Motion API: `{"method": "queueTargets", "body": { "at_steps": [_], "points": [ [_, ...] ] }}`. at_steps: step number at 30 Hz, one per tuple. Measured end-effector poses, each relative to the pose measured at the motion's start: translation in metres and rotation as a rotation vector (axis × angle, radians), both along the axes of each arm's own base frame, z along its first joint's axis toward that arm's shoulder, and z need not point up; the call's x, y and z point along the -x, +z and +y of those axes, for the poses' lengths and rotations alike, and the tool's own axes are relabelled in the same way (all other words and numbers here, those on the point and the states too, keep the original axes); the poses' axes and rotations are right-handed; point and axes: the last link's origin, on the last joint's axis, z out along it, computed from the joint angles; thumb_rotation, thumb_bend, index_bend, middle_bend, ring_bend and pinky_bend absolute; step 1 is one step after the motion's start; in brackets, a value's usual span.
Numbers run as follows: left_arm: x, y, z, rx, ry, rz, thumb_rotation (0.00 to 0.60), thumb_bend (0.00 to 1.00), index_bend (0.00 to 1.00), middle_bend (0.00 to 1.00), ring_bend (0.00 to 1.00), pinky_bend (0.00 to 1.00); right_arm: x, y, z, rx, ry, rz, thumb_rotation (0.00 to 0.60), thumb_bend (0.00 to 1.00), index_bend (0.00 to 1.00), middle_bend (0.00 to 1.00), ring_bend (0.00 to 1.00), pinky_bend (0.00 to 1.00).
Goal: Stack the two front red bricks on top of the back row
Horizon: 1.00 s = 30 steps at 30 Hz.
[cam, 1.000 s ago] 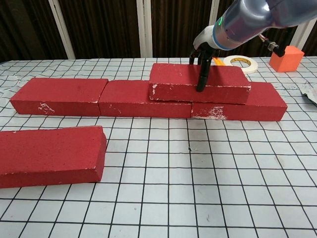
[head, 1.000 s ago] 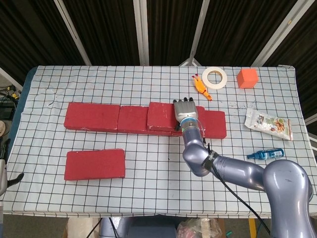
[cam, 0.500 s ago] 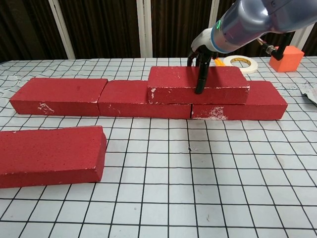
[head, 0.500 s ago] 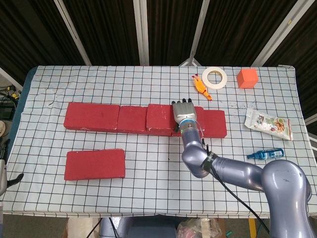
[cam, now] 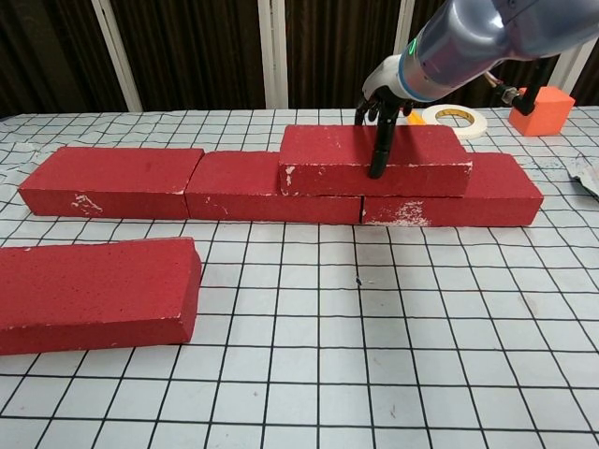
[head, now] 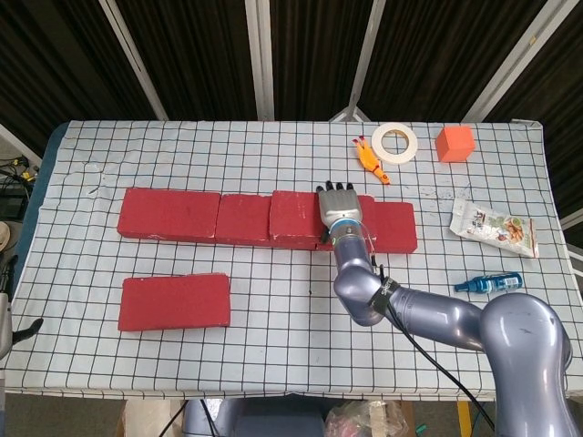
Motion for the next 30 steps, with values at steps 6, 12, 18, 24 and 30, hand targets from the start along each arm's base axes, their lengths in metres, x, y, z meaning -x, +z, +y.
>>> {"method": "queueTargets", "body": {
  "at_steps": [6, 12, 18, 24, 30],
  "points": [
    [0.000, 0.000, 0.000, -0.002, 0.001, 0.000, 0.600, 0.00, 0.04, 0.00, 0.00, 0.14, -0.004, 0.002, 0.002, 0.001, 0.001, -0.008, 0.600, 0.19, 0.08, 0.00, 0.00, 0.00],
    [0.000, 0.002, -0.001, -0.010, 0.004, -0.004, 0.600, 0.00, 0.04, 0.00, 0.00, 0.14, -0.006, 0.003, 0.002, 0.010, 0.002, -0.024, 0.600, 0.18, 0.02, 0.00, 0.00, 0.00],
    [0.001, 0.002, -0.001, -0.010, 0.005, -0.005, 0.600, 0.00, 0.04, 0.00, 0.00, 0.14, -0.005, 0.005, 0.003, 0.005, -0.001, -0.019, 0.600, 0.19, 0.00, 0.00, 0.00, 0.00],
    [0.001, 0.003, -0.001, -0.013, 0.002, -0.010, 0.600, 0.00, 0.04, 0.00, 0.00, 0.14, -0.010, 0.013, 0.007, -0.001, 0.005, -0.022, 0.600, 0.18, 0.00, 0.00, 0.00, 0.00],
    [0.000, 0.003, -0.001, -0.003, -0.011, -0.014, 0.600, 0.00, 0.04, 0.00, 0.00, 0.14, -0.018, 0.033, 0.018, 0.011, 0.032, -0.063, 0.600, 0.18, 0.00, 0.00, 0.00, 0.00]
  ]
}}
